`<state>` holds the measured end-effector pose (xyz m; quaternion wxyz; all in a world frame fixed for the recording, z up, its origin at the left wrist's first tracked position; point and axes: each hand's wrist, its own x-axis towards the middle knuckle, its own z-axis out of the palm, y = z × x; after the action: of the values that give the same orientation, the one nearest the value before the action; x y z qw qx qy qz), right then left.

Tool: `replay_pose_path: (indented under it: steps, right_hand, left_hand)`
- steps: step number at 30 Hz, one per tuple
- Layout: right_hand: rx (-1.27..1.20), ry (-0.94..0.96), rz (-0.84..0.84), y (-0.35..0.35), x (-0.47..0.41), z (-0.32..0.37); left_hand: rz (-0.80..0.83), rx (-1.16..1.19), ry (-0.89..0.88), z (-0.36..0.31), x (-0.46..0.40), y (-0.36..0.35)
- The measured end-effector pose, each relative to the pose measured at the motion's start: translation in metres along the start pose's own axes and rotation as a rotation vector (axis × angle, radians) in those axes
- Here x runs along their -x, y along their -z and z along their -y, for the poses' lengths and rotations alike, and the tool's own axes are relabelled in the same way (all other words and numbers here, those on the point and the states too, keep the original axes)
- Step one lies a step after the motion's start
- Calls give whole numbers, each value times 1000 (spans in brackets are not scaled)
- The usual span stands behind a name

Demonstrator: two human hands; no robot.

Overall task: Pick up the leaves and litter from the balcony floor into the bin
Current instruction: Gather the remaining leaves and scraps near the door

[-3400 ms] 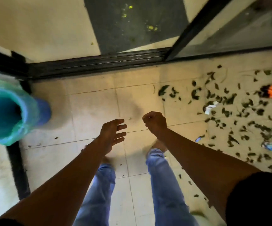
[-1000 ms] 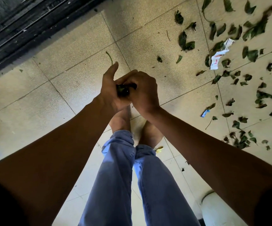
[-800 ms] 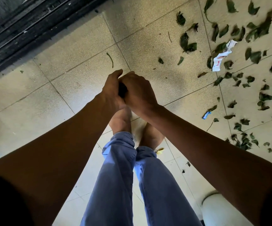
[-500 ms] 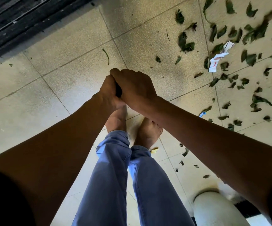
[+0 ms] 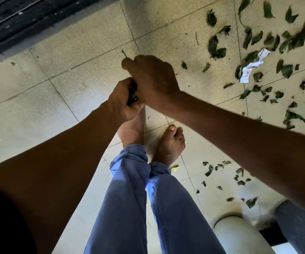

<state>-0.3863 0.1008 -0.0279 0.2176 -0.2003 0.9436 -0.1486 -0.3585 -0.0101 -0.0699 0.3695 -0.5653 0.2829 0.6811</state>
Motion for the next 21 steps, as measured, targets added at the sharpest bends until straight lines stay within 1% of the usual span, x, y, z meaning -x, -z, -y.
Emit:
replay_pose_path:
  steps: [1,3,5,7,9,10,13,15,19,21]
  right_hand:
    - [-83,5,19,-1,-2,2]
    - [-358,-92,41,-4,-18,-10]
    - [-482,-167,33,-13,-30,-18]
    - [-488,-247,-29,-26,-43,-30]
    - [-409,-292,-80,-41,-53,-42]
    - [-356,-287,-73,-49,-56,-45]
    - [-230,-198,26,-71,-64,-36]
    - [-232,-170,25,-85,-71,-22]
    - [-270,-297,-60,-103,-80,-1]
    - [-254,-319,-76,-107,-79,4]
  left_hand:
    - [-14,68,22,0,1,7]
    - [-11,157,40,2,5,19]
    - [1,193,35,5,6,30]
    - [4,204,36,7,7,40]
    - [9,217,31,8,10,48]
    - [13,218,27,8,12,52]
    - [15,224,24,7,19,61]
    - [9,233,18,6,24,66]
    - [6,169,-7,-4,29,74]
    - [-1,144,-23,-11,27,78]
